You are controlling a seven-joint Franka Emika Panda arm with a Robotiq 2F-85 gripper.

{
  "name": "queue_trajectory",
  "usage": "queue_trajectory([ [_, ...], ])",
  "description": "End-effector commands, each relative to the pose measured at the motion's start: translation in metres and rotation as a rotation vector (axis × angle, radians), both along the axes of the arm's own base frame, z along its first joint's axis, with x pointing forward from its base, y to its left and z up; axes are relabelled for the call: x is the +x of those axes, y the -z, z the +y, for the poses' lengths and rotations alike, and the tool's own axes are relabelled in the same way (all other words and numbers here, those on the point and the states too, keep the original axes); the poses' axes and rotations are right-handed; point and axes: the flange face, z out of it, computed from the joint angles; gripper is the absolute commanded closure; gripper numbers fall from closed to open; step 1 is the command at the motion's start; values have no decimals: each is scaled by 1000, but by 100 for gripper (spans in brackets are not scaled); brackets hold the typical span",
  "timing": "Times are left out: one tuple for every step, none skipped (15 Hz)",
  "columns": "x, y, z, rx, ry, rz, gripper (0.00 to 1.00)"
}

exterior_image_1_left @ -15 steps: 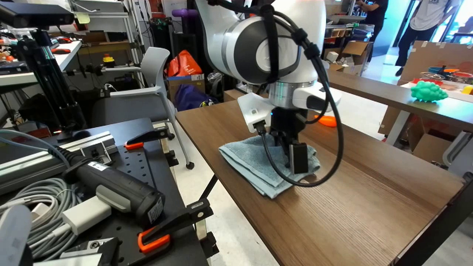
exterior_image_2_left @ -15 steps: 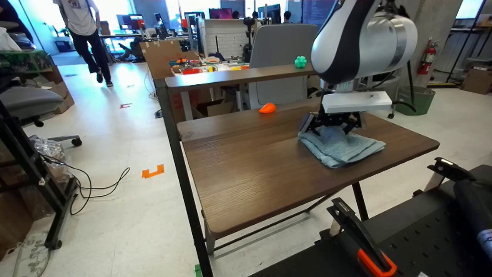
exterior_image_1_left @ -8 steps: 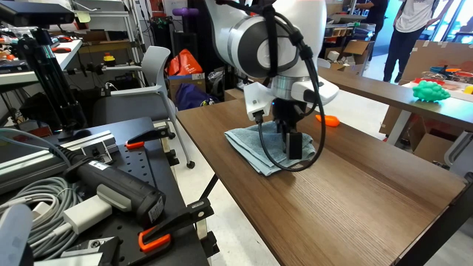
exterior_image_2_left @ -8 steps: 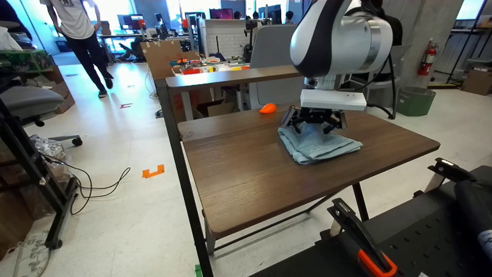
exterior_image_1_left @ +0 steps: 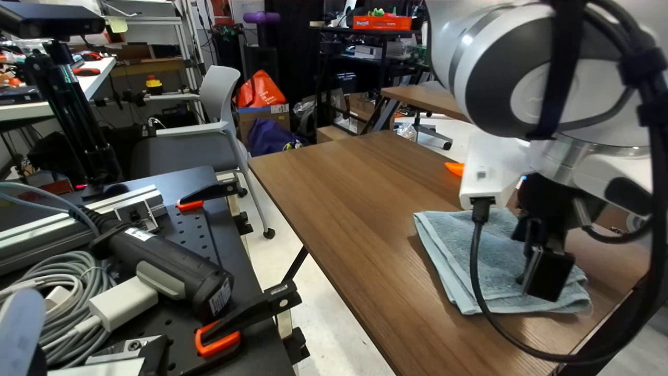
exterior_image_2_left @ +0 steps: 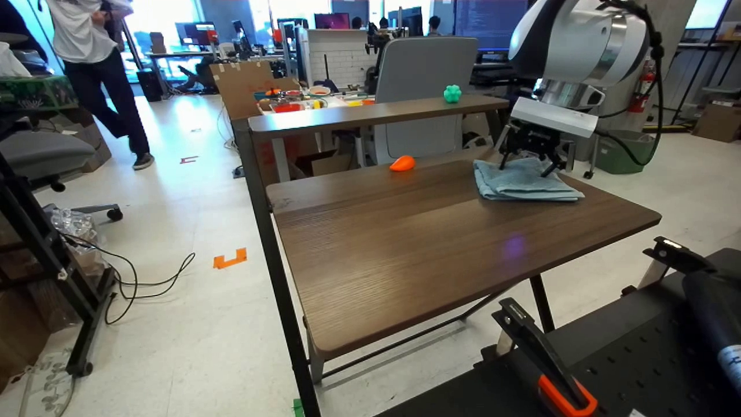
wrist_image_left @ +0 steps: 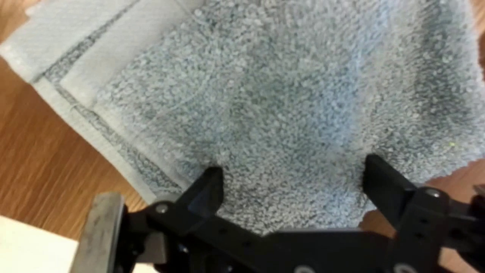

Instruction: Use the towel to wipe the tabletop

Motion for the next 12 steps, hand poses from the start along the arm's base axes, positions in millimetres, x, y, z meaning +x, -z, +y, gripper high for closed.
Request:
queue_trajectory([
  [11, 7, -13, 35, 86, 4, 0],
  [4, 14, -4, 23, 51, 36, 0],
  [-1, 18, 8, 14, 10, 44, 0],
  [-6, 22, 24, 3, -43, 50, 0],
  [-9, 28, 40, -1, -90, 62, 0],
  [-14, 33, 58, -7, -138, 82, 0],
  [-20, 42, 80, -14, -198, 96, 0],
  [-24, 43, 102, -35, -252, 93, 0],
  [-26, 47, 122, -45, -306, 99, 0],
  [-30, 50, 144, -55, -354, 104, 0],
  [-33, 51, 165, -62, -397, 110, 0],
  [-37, 54, 183, -62, -434, 119, 0],
])
